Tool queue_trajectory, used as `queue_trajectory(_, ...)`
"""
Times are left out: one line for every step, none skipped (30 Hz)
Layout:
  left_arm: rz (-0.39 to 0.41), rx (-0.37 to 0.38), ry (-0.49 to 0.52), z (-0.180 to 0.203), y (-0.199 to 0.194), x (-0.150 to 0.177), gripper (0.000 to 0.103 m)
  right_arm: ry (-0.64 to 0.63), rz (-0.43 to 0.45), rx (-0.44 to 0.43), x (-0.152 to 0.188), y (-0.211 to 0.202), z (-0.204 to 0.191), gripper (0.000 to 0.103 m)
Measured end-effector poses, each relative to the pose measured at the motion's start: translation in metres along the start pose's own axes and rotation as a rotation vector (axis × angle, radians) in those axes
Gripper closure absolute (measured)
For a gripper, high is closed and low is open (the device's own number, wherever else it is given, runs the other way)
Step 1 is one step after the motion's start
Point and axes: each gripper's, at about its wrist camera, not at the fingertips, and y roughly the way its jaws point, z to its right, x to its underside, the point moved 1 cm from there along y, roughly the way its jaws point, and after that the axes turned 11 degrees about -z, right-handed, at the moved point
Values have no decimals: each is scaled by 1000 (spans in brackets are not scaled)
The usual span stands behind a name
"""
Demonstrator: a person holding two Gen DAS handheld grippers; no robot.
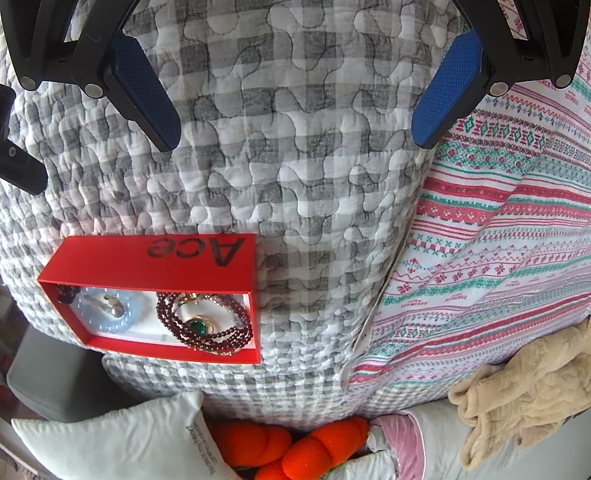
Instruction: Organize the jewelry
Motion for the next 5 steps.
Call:
queue_trajectory(-1,-4,2,1,1,0,0,6,-2,2,0,2,1,0)
queue_trajectory(-2,-7,1,2,3,-1,0,13,-4,3,-1,3,3,0)
queue_trajectory(-1,-1,-2,2,6,-2,0,21,-6,4,-1,4,4,0)
queue_trajectory(3,13,-11,3,9,-4,0,29,-7,8,-1,6,6,0)
queue_trajectory(11,26,-32,3,13,-6,0,37,-7,10,-1,9,7,0)
